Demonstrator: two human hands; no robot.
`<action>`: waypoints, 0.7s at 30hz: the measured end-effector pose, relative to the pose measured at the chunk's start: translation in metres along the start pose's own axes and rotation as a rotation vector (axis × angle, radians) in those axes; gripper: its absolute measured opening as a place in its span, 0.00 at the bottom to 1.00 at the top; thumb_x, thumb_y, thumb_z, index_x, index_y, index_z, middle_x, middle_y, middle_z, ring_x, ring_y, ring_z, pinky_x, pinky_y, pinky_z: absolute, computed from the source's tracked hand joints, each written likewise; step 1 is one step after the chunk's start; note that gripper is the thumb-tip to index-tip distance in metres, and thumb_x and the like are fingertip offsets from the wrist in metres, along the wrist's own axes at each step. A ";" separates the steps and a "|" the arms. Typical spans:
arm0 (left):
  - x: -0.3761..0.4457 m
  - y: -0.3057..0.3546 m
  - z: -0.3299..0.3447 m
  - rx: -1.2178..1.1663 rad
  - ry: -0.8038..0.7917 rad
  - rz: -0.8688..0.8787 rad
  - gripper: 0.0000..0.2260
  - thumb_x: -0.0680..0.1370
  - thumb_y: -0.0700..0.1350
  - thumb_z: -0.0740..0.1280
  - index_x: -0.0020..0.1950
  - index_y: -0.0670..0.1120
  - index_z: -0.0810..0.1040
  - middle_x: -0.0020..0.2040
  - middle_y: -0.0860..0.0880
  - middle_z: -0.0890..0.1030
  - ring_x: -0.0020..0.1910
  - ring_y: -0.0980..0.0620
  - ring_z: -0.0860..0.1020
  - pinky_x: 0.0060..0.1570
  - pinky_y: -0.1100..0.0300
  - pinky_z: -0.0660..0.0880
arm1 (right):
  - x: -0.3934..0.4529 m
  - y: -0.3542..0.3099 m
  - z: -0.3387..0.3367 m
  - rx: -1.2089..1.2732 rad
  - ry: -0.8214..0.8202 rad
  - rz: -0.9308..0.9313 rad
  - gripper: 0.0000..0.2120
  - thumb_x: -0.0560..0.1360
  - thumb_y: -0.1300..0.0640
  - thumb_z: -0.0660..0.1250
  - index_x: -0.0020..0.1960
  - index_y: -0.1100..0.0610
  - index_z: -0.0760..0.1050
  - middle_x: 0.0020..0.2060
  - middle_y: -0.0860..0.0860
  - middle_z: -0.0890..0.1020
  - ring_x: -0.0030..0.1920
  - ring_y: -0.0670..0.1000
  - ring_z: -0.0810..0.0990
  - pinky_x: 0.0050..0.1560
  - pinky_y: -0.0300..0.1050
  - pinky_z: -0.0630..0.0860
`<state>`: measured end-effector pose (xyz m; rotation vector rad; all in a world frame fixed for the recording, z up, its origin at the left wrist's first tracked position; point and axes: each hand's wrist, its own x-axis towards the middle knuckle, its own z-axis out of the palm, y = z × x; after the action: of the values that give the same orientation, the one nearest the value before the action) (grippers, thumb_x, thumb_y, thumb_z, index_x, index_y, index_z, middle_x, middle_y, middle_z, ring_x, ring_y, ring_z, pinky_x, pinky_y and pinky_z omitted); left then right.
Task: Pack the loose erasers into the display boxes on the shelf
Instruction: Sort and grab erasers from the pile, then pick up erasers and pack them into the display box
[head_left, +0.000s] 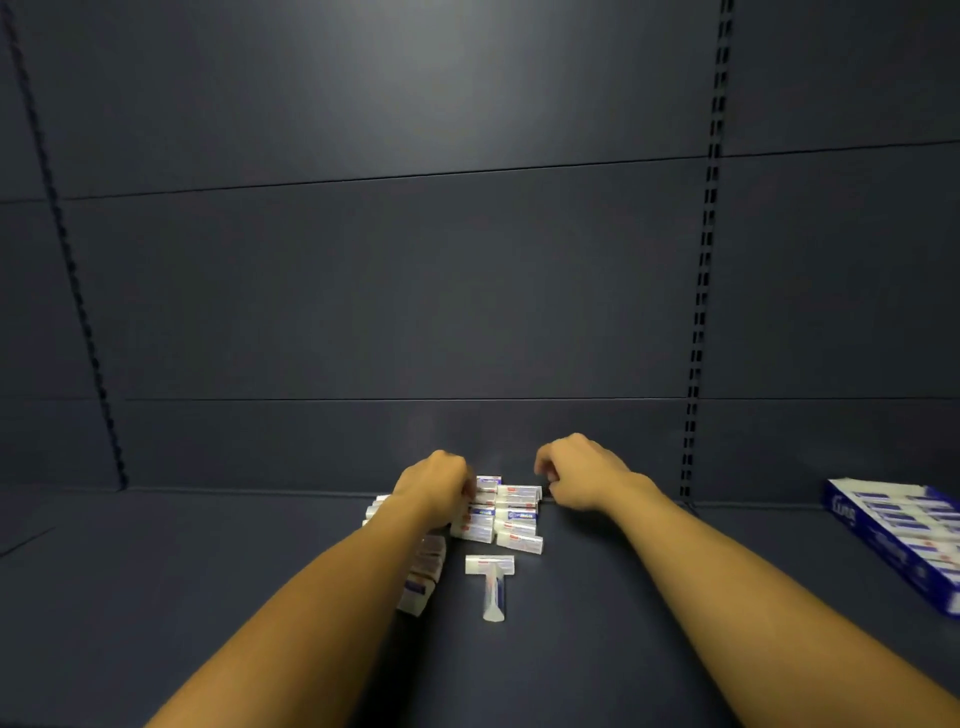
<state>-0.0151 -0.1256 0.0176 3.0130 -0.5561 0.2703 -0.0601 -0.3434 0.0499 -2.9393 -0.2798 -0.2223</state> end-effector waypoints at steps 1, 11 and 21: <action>0.002 -0.001 0.001 0.006 0.001 0.025 0.12 0.77 0.39 0.68 0.57 0.51 0.84 0.57 0.50 0.82 0.51 0.46 0.81 0.50 0.51 0.81 | 0.001 0.000 0.000 0.005 0.008 0.011 0.16 0.74 0.63 0.65 0.59 0.50 0.79 0.51 0.50 0.79 0.51 0.54 0.80 0.50 0.48 0.78; 0.016 -0.007 0.006 0.005 0.003 0.188 0.11 0.77 0.43 0.71 0.59 0.50 0.84 0.59 0.50 0.81 0.52 0.46 0.80 0.54 0.49 0.80 | -0.002 -0.009 0.017 0.012 0.035 0.076 0.13 0.74 0.63 0.64 0.54 0.51 0.81 0.46 0.49 0.80 0.47 0.53 0.80 0.47 0.48 0.79; 0.021 -0.020 0.010 -0.112 -0.016 0.157 0.09 0.75 0.39 0.72 0.53 0.50 0.85 0.51 0.52 0.84 0.50 0.49 0.81 0.53 0.50 0.81 | 0.005 -0.007 0.027 0.079 0.008 0.098 0.06 0.75 0.58 0.71 0.50 0.49 0.83 0.42 0.46 0.82 0.46 0.50 0.81 0.51 0.49 0.81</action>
<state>0.0130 -0.1156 0.0112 2.8703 -0.7838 0.2162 -0.0534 -0.3303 0.0261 -2.8638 -0.1391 -0.2041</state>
